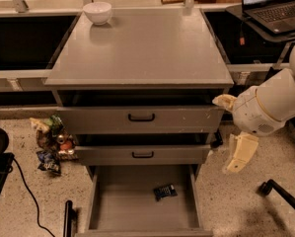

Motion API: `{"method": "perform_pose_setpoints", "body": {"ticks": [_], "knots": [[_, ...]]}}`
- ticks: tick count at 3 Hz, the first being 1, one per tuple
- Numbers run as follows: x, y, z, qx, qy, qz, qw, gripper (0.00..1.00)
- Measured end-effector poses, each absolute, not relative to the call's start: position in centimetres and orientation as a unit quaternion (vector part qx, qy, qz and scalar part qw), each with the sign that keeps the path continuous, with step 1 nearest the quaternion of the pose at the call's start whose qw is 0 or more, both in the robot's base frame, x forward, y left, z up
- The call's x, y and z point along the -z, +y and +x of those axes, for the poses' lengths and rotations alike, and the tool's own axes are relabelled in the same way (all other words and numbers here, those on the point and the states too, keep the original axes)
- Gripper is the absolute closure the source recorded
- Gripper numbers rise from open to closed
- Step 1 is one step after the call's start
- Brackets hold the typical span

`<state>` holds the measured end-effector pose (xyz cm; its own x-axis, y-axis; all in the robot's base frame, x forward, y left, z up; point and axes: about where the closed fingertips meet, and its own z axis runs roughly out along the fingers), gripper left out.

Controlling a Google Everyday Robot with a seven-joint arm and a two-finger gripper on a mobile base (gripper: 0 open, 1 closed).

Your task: Pick rxbar blueberry from bottom drawer and place on counter

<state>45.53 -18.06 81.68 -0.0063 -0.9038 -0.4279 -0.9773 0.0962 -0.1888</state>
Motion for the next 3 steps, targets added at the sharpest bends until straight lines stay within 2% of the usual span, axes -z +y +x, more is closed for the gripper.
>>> {"method": "perform_pose_setpoints", "body": {"ticks": [3], "knots": [[-64.7,-12.8,43.9,-0.153,0.658,-0.699,0.236,0.00]]}}
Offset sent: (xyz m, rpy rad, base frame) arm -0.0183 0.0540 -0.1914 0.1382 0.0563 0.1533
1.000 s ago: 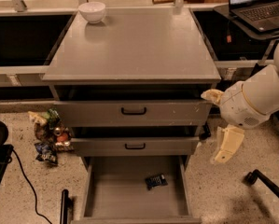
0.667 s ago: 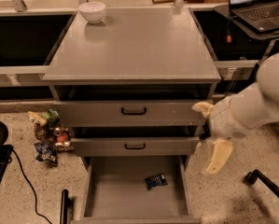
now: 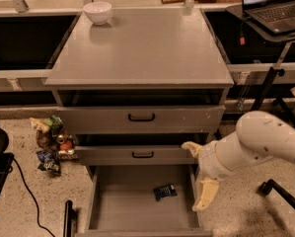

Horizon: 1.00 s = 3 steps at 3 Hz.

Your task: Pick rxbar blueberry from bottom drawer and place on counter

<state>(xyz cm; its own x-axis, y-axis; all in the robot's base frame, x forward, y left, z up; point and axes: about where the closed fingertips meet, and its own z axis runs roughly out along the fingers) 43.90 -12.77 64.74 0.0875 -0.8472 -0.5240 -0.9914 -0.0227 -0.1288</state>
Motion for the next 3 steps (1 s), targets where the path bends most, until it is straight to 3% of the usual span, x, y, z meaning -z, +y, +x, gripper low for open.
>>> {"method": "perform_pose_setpoints", "body": {"ticks": [1,3], "knots": [[-57.7,-11.2,44.1,-0.191,0.655,-0.692,0.236,0.00],[-56.5,-11.8,44.6,-0.195,0.663,-0.683,0.238,0.00]]}}
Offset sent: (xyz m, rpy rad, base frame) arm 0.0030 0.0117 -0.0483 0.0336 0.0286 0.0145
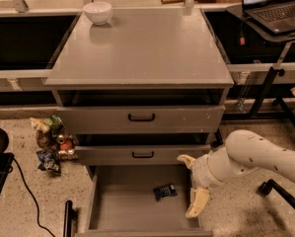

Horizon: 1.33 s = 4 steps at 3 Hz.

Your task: Pick rxbar blueberry from bottom drawer and place on counter

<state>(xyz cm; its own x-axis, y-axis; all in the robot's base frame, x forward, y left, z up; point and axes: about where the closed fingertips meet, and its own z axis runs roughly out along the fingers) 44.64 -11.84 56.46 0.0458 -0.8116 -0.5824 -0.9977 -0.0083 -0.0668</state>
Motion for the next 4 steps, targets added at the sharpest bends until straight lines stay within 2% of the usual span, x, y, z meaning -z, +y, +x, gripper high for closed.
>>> {"method": "perform_pose_setpoints", "body": {"ticks": [2,4], "knots": [[-46.8,-15.5,48.5,-0.222,0.671,-0.656,0.265,0.00],[-37.3,-15.4,51.1,-0.248,0.678,-0.638,0.269,0.00]]}}
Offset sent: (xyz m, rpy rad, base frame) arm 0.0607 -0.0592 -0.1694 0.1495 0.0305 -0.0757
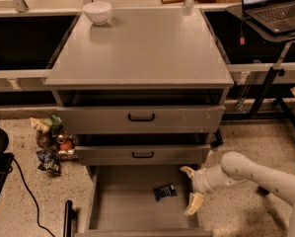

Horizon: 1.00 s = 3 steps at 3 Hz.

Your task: Pick rxbar blueberry from bottom drawer and place on counter

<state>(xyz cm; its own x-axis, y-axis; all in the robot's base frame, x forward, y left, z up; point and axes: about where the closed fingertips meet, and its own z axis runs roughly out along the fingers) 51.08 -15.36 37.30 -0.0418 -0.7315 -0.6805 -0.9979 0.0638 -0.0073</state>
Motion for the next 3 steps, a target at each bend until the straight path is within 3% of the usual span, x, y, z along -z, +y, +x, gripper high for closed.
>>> {"method": "perform_pose_setpoints", "body": {"ticks": [3], "knots": [[-28.1,-13.8,52.1,-0.302,0.675,-0.629,0.241,0.00]]}}
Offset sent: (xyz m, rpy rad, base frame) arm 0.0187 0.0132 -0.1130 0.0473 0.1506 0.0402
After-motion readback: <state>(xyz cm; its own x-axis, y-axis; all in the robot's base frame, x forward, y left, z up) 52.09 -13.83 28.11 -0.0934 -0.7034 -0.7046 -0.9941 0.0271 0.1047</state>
